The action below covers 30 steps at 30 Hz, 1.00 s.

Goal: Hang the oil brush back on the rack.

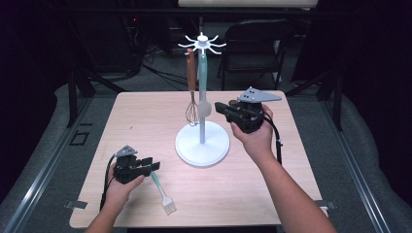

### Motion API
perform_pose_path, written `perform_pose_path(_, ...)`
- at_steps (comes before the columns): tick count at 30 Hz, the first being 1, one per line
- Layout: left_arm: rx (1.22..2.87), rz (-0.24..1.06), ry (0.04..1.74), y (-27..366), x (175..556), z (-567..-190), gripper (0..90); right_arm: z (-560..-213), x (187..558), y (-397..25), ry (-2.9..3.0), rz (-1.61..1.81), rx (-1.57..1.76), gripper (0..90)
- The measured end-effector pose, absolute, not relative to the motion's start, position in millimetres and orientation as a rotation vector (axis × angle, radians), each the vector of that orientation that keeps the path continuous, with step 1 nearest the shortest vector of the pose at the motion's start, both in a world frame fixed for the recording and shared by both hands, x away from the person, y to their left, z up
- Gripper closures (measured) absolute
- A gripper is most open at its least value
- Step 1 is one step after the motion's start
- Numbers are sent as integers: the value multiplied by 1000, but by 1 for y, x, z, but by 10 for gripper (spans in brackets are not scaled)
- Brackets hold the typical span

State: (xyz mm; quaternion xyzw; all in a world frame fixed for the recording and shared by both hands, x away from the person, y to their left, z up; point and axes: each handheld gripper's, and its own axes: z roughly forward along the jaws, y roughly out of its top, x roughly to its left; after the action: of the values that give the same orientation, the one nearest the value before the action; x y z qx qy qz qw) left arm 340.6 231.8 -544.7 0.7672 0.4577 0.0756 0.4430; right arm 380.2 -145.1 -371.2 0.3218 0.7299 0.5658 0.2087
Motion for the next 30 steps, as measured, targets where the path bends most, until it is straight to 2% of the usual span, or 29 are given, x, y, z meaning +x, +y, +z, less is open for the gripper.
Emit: perform_pose_path(30, 1905, 174, 1133, 233, 343, -546, 538, -270, 408, -153, 1821, 1647, 856, 900)
